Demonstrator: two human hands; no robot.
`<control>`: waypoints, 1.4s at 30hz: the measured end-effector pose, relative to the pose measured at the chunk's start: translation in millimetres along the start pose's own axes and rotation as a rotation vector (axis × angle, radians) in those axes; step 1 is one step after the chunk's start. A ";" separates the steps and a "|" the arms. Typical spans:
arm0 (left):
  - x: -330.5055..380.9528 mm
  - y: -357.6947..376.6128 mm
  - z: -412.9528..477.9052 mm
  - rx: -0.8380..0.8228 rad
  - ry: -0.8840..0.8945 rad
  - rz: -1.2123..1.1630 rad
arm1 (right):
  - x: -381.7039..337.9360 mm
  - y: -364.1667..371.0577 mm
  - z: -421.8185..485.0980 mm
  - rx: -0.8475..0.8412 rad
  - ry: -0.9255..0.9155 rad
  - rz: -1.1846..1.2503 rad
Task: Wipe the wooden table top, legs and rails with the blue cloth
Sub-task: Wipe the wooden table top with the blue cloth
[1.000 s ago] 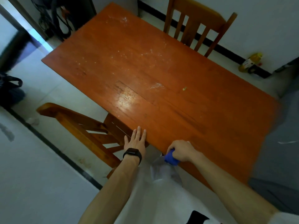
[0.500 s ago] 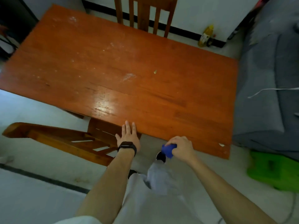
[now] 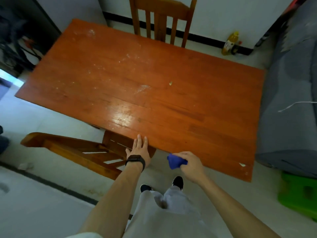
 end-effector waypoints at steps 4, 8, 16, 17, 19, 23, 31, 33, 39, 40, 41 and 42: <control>5.5 -9.2 -21.8 -0.105 0.016 -0.036 | -41.9 -43.7 13.1 0.127 -0.096 0.067; 2.1 -54.7 -38.7 0.037 0.047 -0.142 | -75.4 -51.9 24.5 0.182 -0.155 0.195; -83.3 -136.8 -16.0 0.181 -0.012 -0.133 | -108.2 -28.3 87.5 0.254 -0.043 0.184; -97.2 -145.3 -7.7 0.186 -0.018 -0.120 | -113.2 -26.0 98.7 0.266 -0.034 0.184; -124.2 -163.2 11.5 0.194 -0.024 -0.082 | -123.0 -22.8 123.5 0.310 -0.003 0.167; -179.9 -198.6 72.1 0.191 -0.018 -0.014 | -123.1 -9.3 167.5 0.481 0.242 0.045; -282.1 -226.0 164.6 0.001 -0.004 0.117 | -254.0 138.4 225.6 0.289 0.269 -0.151; -287.9 -228.3 172.9 0.006 0.022 0.123 | -298.4 174.1 241.5 0.091 0.083 -0.132; -279.5 -236.8 178.2 0.019 0.066 0.170 | -281.5 67.4 245.3 0.505 0.144 0.161; -278.8 -236.6 177.8 0.016 0.073 0.174 | -254.1 37.9 240.3 0.632 0.208 0.107; -278.8 -236.0 176.7 0.016 0.079 0.184 | -225.1 12.9 233.3 0.735 0.305 0.064; -279.9 -235.5 176.5 0.017 0.081 0.194 | -196.7 -4.2 225.2 0.795 0.427 0.041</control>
Point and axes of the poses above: each hand's wrist, its own z-axis towards the middle knuckle, its own y-axis out of the palm, x = y × z, the point moved 8 cm from there along z, towards the middle knuckle, and after that the axes turned 5 degrees about -y, right-handed, at the moved point
